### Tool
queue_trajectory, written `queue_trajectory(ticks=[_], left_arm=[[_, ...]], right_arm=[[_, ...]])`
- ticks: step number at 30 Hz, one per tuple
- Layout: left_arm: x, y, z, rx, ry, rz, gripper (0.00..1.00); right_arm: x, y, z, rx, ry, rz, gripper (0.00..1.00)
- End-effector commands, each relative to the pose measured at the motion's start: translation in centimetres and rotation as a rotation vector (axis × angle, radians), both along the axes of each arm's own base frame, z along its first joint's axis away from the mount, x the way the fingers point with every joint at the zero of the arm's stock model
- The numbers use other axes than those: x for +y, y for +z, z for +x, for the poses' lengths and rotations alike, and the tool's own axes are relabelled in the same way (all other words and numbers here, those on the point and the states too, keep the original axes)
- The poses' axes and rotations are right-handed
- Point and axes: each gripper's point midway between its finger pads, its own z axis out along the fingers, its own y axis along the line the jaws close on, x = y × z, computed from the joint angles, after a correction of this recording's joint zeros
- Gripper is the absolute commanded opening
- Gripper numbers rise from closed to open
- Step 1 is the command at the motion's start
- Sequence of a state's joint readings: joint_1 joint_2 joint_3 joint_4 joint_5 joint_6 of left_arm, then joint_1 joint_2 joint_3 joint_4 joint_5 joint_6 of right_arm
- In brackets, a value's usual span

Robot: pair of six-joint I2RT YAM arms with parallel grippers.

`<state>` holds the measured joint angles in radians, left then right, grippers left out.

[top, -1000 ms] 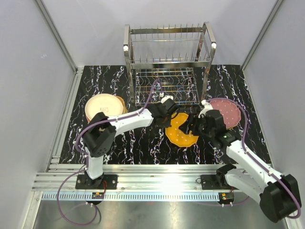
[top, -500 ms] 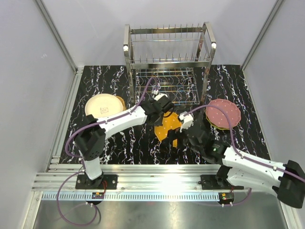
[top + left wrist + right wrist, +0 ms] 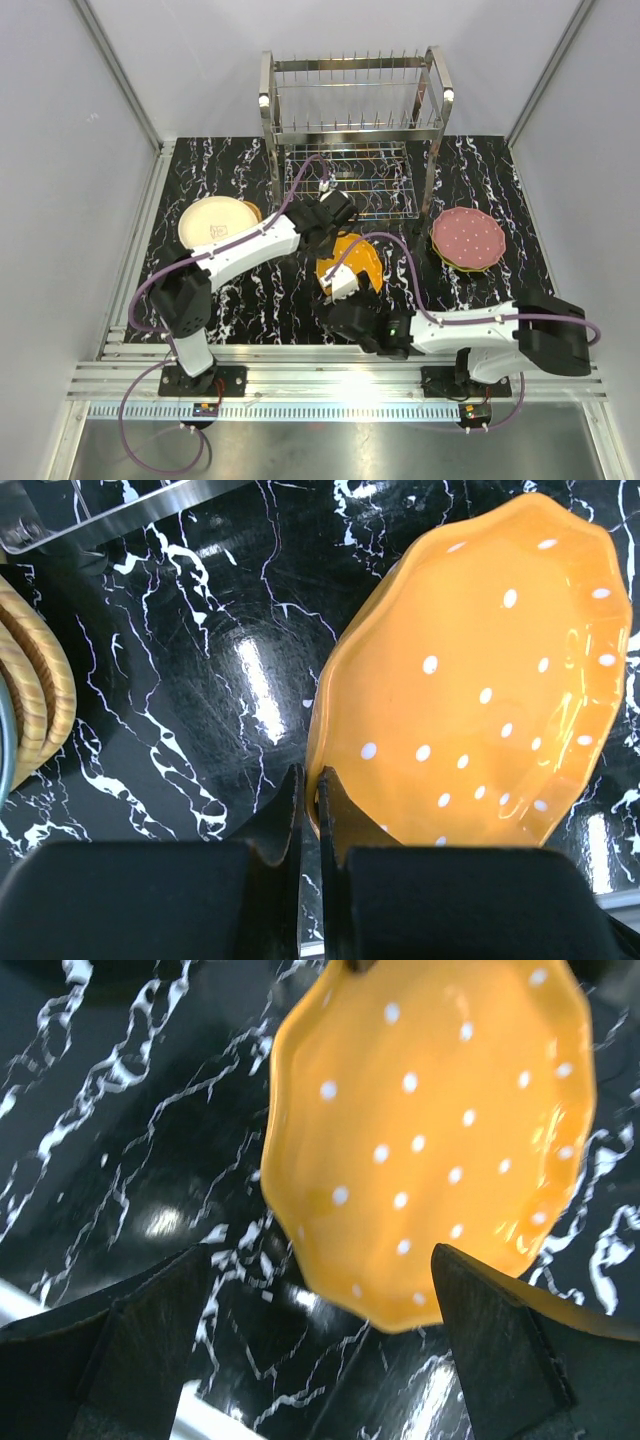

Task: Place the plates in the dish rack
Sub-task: Pass the plate from the left arm to the right

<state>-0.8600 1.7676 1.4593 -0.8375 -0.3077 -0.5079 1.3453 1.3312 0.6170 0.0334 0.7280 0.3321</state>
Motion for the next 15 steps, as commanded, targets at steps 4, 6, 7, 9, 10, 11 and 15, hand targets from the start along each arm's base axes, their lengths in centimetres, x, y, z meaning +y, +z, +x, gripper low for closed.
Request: queue_trajectory(ticks=[4, 6, 7, 9, 10, 11, 15], left_arm=[[-0.4, 4.7, -0.2, -0.033, -0.084, -0.082, 0.0], [-0.2, 4.8, -0.4, -0.024, -0.091, -0.09, 0.0], [-0.2, 5.2, -0.5, -0.025, -0.095, -0.102, 0.0], [0.0, 5.2, -0.7, -0.018, -0.098, -0.1, 0.0], [0.1, 5.4, -0.8, -0.017, -0.097, -0.103, 0.0], [0.2, 5.4, -0.8, -0.013, -0.1, -0.101, 0.0], [0.1, 5.2, -1.3, 0.005, -0.11, -0.11, 0.0]], right_arm=[[1.5, 3.0, 2.9, -0.179, -0.12, -0.008, 1.0], [1.9, 2.3, 3.2, -0.186, -0.119, -0.044, 1.0], [2.1, 2.3, 3.2, -0.189, -0.119, -0.046, 1.0], [2.3, 1.8, 3.3, -0.194, -0.121, -0.062, 1.0], [2.2, 1.7, 3.4, -0.197, -0.129, -0.073, 1.0], [2.5, 1.6, 3.4, -0.197, -0.122, -0.082, 1.0], [2.6, 1.0, 3.7, -0.207, -0.143, -0.119, 1.0]])
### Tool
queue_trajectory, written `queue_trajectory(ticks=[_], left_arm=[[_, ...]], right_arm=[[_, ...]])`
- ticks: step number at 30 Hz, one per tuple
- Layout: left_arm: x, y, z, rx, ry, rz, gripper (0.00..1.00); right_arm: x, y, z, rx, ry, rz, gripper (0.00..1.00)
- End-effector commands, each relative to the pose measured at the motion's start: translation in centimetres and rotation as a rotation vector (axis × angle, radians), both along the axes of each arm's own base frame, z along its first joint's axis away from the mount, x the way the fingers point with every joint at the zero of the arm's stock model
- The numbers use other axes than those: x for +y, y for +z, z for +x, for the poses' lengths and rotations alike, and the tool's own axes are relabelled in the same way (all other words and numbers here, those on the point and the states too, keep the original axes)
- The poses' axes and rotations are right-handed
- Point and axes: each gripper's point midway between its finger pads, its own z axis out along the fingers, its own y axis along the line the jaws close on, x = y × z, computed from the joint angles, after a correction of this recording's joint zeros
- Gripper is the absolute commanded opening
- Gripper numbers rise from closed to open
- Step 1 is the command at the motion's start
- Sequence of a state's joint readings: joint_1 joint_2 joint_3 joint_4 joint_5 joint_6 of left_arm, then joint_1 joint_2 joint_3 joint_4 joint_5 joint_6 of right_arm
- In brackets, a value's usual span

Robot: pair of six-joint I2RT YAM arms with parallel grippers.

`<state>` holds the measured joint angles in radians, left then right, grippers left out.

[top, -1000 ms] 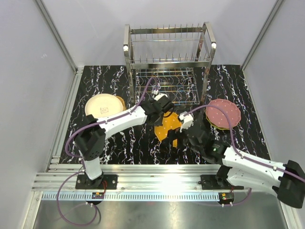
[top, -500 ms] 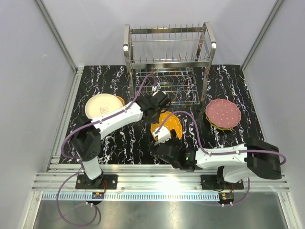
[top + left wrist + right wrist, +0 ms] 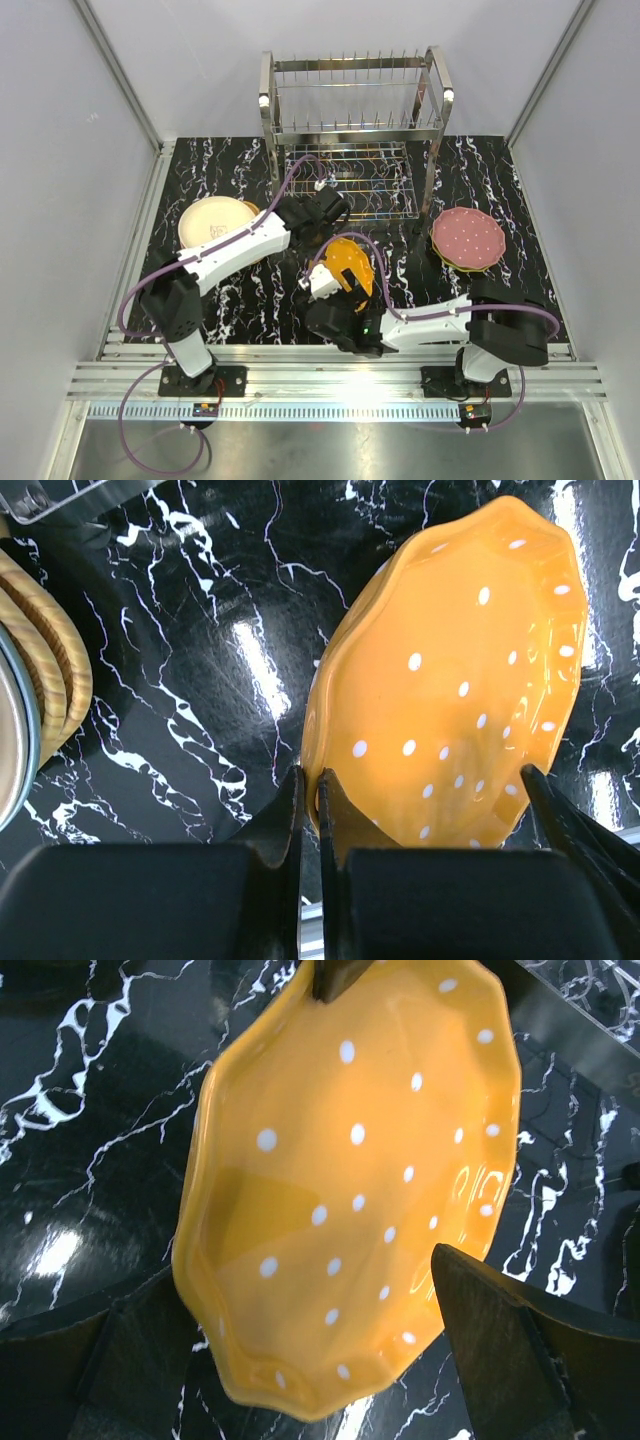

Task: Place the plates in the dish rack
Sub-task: Pass the plate from the left arm to the right

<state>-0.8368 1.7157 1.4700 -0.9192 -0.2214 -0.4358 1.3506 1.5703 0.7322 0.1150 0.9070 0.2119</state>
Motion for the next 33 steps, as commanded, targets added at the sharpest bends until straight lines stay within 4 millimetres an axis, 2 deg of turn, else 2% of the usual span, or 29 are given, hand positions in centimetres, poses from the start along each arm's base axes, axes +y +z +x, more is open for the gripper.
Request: queue_trajectory(ticks=[1, 4, 11, 12, 15, 17, 18, 21, 26, 28, 31, 33], left_arm=[[-1.1, 3.8, 0.1, -0.049, -0.034, -0.115, 0.0], [-1.2, 3.9, -0.2, -0.047, -0.043, -0.129, 0.0], [0.8, 3.7, 0.4, -0.092, 0.0, -0.045, 0.0], [1.0, 3.6, 0.4, -0.094, 0.004, -0.035, 0.0], [1.0, 3.3, 0.3, -0.09, 0.002, -0.034, 0.0], [1.0, 3.2, 0.4, -0.088, -0.001, -0.03, 0.0], [1.0, 3.1, 0.5, -0.091, -0.001, -0.026, 0.0], [1.2, 3.0, 0.7, -0.094, 0.004, -0.009, 0.0], [1.4, 2.7, 1.0, -0.093, 0.005, 0.014, 0.01], [1.3, 2.9, 1.2, -0.093, 0.011, -0.004, 0.19], [0.7, 3.6, 1.2, -0.099, 0.005, -0.055, 0.21], [0.6, 3.9, 1.3, -0.104, 0.01, -0.08, 0.27]], right_arm=[[1.0, 2.1, 1.0, -0.079, -0.068, 0.039, 1.0], [0.9, 2.0, 1.4, -0.1, -0.092, 0.014, 1.0], [1.4, 1.7, 1.6, -0.123, -0.075, -0.022, 0.73], [1.4, 1.9, 1.5, -0.124, -0.071, -0.02, 0.63], [1.4, 1.9, 1.2, -0.126, -0.063, -0.033, 0.46], [1.4, 2.1, 1.0, -0.131, -0.06, -0.039, 0.42], [1.5, 2.0, 0.8, -0.129, -0.05, -0.05, 0.37], [1.9, 2.6, 0.2, -0.132, -0.033, -0.053, 0.33], [2.0, 4.4, -0.8, -0.135, -0.017, -0.003, 0.17], [1.7, 4.7, -1.0, -0.121, -0.009, 0.023, 0.11], [1.4, 5.2, -1.5, -0.094, 0.008, 0.068, 0.0], [1.5, 5.2, -2.0, -0.066, 0.027, 0.109, 0.0]])
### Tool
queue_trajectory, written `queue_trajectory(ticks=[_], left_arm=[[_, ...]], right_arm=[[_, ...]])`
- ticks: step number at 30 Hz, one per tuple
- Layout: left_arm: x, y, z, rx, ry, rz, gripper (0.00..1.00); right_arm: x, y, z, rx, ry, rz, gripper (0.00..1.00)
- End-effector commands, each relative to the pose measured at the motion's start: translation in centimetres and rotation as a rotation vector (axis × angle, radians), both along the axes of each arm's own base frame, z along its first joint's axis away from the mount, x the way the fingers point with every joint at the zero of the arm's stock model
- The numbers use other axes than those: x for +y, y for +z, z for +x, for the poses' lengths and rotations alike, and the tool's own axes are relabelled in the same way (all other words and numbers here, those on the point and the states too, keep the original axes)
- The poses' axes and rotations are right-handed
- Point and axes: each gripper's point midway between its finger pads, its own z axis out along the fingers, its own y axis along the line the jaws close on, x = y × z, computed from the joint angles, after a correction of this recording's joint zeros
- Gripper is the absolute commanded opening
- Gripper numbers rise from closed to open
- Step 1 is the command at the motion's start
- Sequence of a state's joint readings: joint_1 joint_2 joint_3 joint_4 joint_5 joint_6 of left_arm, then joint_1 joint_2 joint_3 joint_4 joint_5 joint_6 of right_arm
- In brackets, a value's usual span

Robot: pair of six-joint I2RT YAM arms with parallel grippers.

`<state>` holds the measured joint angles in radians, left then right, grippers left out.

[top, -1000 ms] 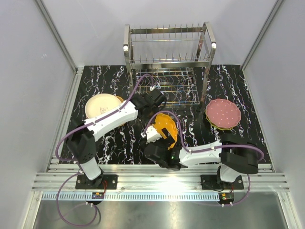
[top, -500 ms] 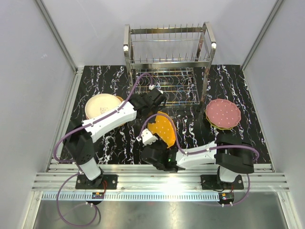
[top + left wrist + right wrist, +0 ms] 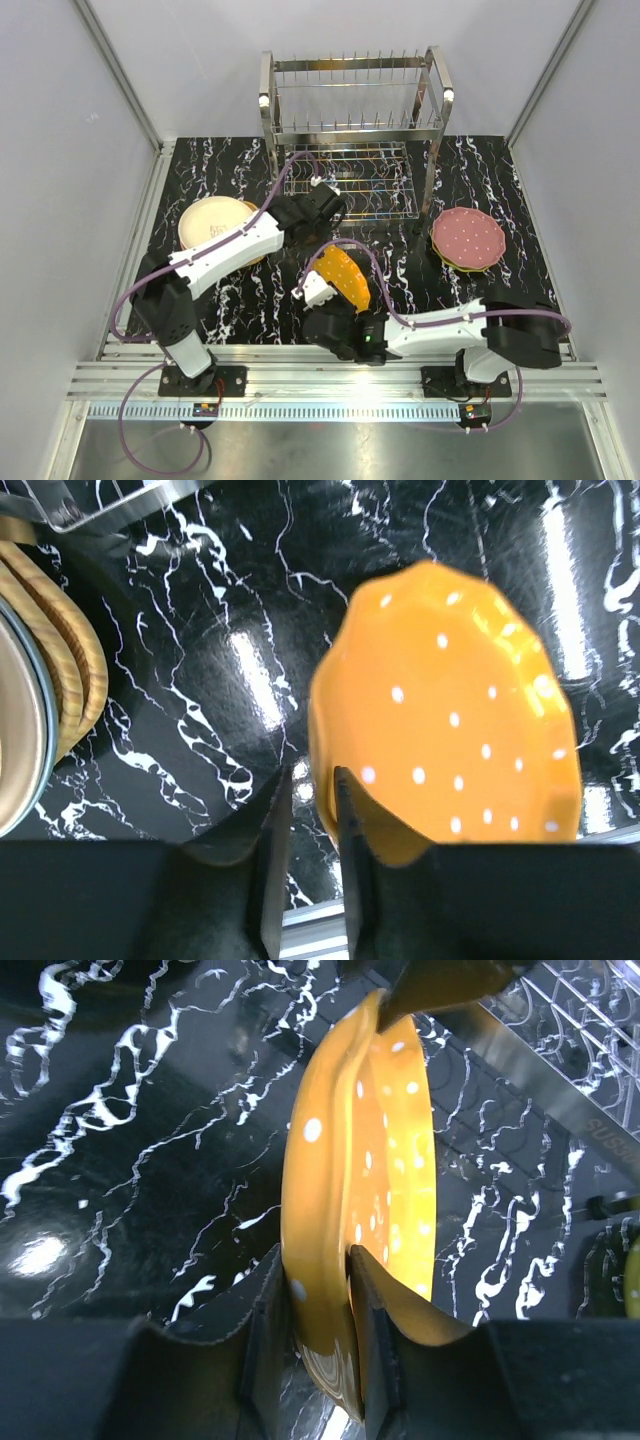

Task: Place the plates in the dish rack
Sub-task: Pass the plate from the left arm to the right, then insert the plate into the dish rack

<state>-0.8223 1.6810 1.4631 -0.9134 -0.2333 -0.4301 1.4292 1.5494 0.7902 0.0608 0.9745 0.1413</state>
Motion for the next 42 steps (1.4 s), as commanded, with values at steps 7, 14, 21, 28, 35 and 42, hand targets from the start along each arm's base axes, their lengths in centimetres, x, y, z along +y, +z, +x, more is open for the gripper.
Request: queue_trajectory(ticks=[7, 14, 21, 28, 35, 42], left_arm=[[-1.2, 3.9, 2.3, -0.081, 0.014, -0.179, 0.62], [-1.8, 6.9, 2.8, -0.154, 0.003, -0.262, 0.95], [-0.8, 10.4, 3.6, -0.289, 0.038, -0.33, 0.99], [0.1, 11.6, 2.2, -0.331, 0.03, -0.394, 0.99], [5.6, 15.0, -1.5, -0.481, 0.056, -0.427, 0.99], [14.4, 20.1, -4.2, -0.788, 0.173, -0.37, 0.99]], right_arm=[[-0.2, 3.6, -1.5, 0.069, 0.018, 0.303, 0.0], [-0.4, 3.4, -2.5, 0.137, 0.056, 0.352, 0.0], [-0.8, 3.7, -4.0, 0.207, 0.112, 0.411, 0.0], [-2.3, 5.6, -4.0, 0.196, 0.107, 0.433, 0.0], [-2.2, 11.6, -3.3, 0.119, 0.11, 0.524, 0.0], [-0.5, 18.7, -1.7, 0.02, 0.129, 0.629, 0.0]])
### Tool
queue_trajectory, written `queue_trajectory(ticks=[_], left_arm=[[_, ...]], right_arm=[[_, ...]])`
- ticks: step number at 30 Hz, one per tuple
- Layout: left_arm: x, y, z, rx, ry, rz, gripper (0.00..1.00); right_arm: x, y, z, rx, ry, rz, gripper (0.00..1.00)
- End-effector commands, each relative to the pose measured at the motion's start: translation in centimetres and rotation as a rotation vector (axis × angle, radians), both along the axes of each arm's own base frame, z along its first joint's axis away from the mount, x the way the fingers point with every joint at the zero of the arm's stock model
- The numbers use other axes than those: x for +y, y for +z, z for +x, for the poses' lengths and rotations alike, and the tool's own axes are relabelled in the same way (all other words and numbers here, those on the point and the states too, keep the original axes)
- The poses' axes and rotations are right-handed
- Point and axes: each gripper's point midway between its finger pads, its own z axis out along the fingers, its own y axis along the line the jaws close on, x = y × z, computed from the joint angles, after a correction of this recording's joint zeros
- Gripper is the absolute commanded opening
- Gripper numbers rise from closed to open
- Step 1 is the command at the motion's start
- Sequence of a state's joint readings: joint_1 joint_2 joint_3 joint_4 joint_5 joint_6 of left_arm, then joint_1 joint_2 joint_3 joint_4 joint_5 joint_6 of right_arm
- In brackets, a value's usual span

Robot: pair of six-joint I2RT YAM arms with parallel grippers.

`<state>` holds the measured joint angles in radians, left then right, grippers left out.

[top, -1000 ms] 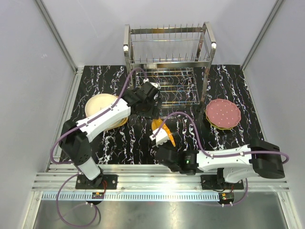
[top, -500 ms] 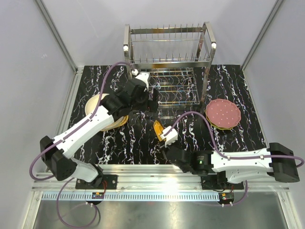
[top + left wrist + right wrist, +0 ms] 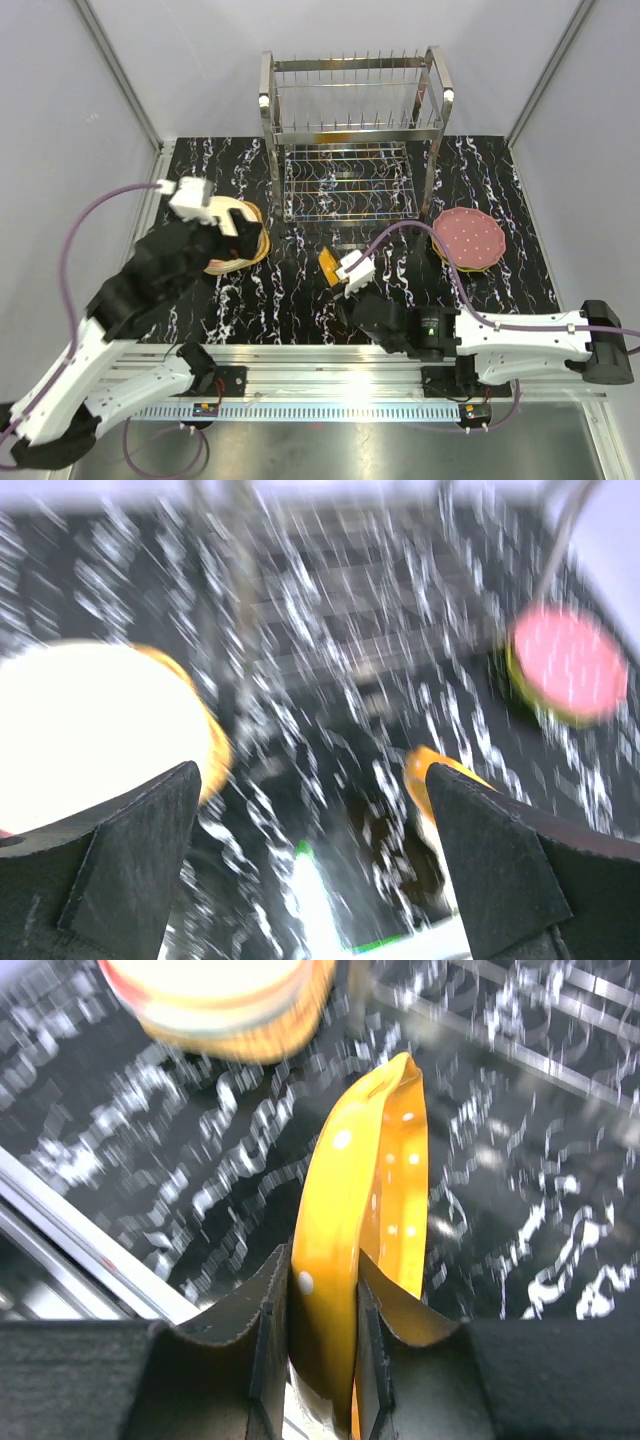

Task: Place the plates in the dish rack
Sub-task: Insert the plate into the dish rack

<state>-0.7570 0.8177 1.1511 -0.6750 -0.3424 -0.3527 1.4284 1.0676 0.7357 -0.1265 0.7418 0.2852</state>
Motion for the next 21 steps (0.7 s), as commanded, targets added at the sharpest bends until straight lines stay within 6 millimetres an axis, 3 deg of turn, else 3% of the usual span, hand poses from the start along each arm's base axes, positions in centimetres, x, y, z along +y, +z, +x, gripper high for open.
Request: queue_trajectory(ticks=[1, 7, 8, 10, 11, 13, 14, 17, 21], left_arm=[[5.0, 1.8, 0.4, -0.144, 0.179, 0.069, 0.99], [8.2, -0.6, 0.6, -0.147, 0.314, 0.182, 0.99], [8.2, -0.9, 0.7, -0.151, 0.32, 0.18, 0.99], [8.0, -2.0, 0.9, -0.156, 0.311, 0.19, 0.99], [7.7, -2.9, 1.0, -0.149, 0.301, 0.201, 0.99], [7.7, -3.1, 0.9, -0.161, 0.29, 0.198, 0.99], [7.7, -3.4, 0.9, -0.157, 0.291, 0.202, 0.99], [7.8, -4.2, 0.9, -0.145, 0.296, 0.216, 0.99], [7.7, -4.9, 1.0, -0.129, 0.29, 0.238, 0.99]], right_arm=[[2.1, 10.6, 2.2, -0.105, -0.052, 0.277, 0.0], [2.9, 17.4, 5.5, -0.136, -0.047, 0.404, 0.0], [3.3, 19.7, 5.9, -0.166, -0.04, 0.425, 0.0], [3.8, 22.3, 6.3, -0.191, -0.013, 0.451, 0.0], [4.0, 25.1, 6.8, -0.223, -0.011, 0.483, 0.0], [4.5, 27.7, 6.8, -0.245, 0.011, 0.5, 0.0], [4.7, 30.5, 7.0, -0.274, 0.016, 0.534, 0.0], [5.0, 35.2, 7.0, -0.32, 0.034, 0.605, 0.0], [5.5, 39.1, 7.4, -0.393, 0.045, 0.649, 0.0]])
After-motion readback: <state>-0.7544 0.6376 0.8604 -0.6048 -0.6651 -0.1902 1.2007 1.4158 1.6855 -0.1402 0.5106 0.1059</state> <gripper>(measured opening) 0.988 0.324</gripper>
